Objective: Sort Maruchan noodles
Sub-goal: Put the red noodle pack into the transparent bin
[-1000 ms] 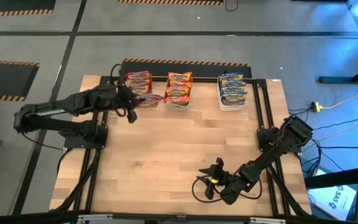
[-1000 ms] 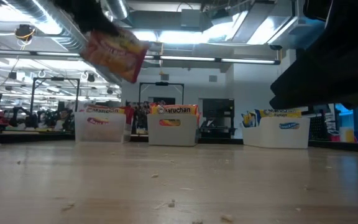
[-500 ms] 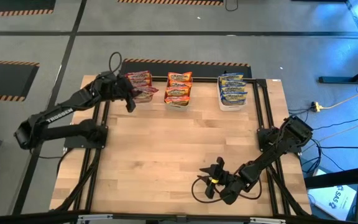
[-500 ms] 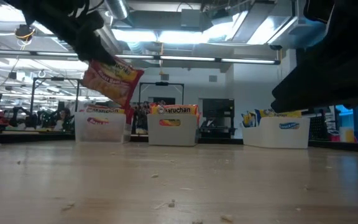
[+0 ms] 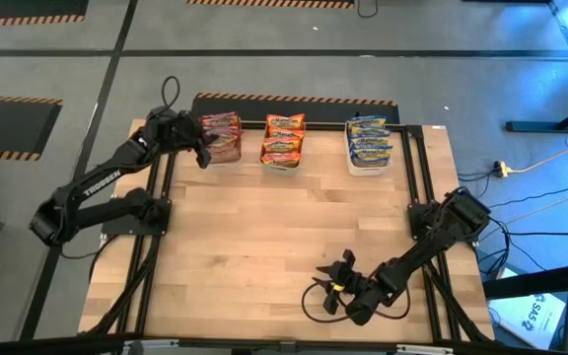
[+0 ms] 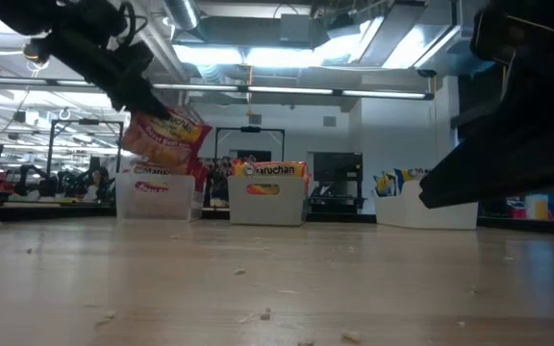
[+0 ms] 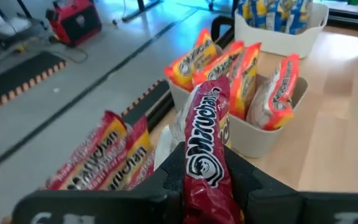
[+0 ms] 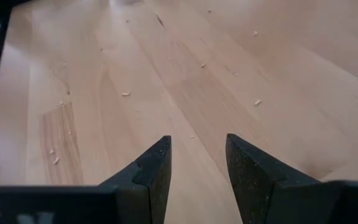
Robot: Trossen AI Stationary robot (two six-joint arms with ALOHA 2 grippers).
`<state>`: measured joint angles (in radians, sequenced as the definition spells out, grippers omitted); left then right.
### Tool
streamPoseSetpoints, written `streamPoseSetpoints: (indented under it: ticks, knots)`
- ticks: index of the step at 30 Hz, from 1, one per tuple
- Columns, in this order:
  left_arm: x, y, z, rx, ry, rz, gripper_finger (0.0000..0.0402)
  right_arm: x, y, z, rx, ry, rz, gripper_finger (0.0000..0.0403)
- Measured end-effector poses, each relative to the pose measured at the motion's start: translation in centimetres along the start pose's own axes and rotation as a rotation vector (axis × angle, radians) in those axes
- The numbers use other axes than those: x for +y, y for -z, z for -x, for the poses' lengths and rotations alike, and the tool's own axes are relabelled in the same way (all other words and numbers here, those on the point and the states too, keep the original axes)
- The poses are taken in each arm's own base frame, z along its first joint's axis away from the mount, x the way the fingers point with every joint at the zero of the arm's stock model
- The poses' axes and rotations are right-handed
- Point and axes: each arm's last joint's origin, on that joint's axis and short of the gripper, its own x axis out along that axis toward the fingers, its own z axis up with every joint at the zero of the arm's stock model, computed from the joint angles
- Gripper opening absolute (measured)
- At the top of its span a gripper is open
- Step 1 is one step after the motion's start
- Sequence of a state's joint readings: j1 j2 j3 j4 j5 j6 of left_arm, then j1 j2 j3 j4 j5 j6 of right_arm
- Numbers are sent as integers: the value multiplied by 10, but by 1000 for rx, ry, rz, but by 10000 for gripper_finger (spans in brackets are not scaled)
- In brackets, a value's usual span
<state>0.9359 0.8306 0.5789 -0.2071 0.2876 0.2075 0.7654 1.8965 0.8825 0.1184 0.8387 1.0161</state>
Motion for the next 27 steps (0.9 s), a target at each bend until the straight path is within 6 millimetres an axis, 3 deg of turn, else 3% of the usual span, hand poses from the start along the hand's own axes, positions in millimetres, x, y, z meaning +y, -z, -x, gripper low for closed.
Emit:
streamPoseSetpoints:
  ticks: [16, 27]
  knots:
    - [6, 48, -40, -33, 107, 97, 47, 1, 1, 0, 20, -18, -3, 138]
    - [7, 79, -41, 114, -129, 192, 63, 1, 0, 0, 16, -15, -3, 138]
